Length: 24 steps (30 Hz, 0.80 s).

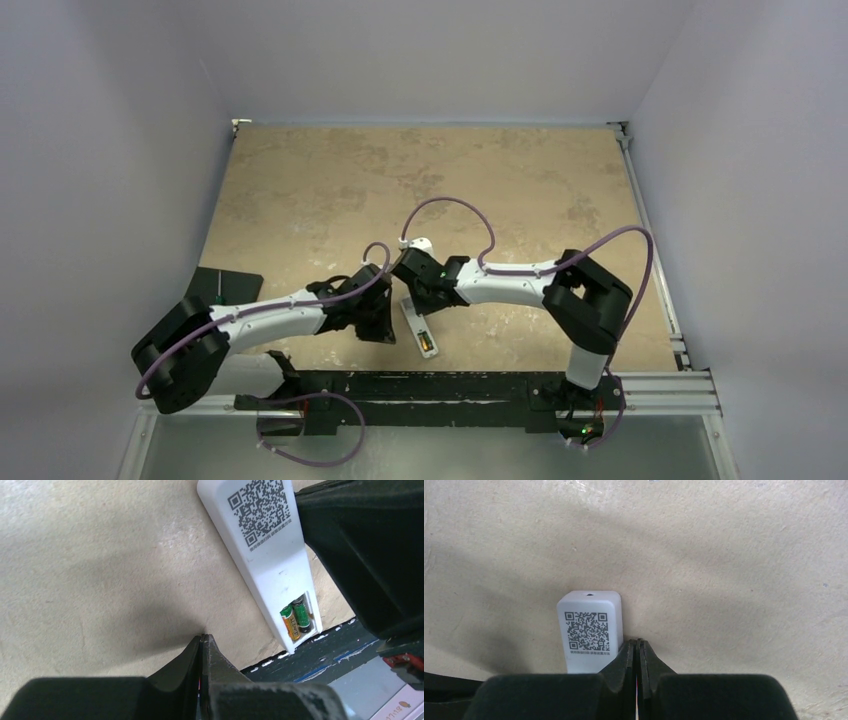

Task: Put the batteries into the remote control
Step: Adjust the remote control at the center of the board.

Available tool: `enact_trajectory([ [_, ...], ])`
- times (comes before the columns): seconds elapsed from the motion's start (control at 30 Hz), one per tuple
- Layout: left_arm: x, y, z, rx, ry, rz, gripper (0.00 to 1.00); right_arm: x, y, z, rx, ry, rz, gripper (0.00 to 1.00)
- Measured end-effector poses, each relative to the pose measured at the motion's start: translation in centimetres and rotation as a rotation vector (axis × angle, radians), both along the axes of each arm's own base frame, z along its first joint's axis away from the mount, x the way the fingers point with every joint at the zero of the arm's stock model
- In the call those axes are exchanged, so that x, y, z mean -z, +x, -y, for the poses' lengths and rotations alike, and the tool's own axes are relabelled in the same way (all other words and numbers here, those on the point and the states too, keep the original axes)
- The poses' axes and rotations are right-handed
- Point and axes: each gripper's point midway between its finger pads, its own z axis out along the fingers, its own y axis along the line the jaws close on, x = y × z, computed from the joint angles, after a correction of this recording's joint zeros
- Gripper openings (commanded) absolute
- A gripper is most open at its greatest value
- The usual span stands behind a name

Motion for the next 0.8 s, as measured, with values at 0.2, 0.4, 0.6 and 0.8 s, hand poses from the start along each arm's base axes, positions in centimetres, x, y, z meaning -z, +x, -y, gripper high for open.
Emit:
enact_trajectory([
  [0.2,-0.6,0.1,-0.5,-0.028,0.002,0.018,0.00,-0.1,0.6,-0.7,-0.024,0.010,0.005,0.00],
  [0.4,-1.2,0.3,-0.8,-0.046,-0.001,0.036,0.00,-0.5,3.2,0.5,0.004,0.025,0.005,0.08],
  [0.6,-1.8,0.5,-1.0,-0.062,-0.008,0.058,0.00,-3.7,7.2,3.4,0.066,0.033,0.104,0.34],
  [0.8,-1.7,0.5,-1.1,-0.064,-0.001,0.057,0.02,-5.3,8.1,4.6,0.023,0.001,0.160,0.51],
])
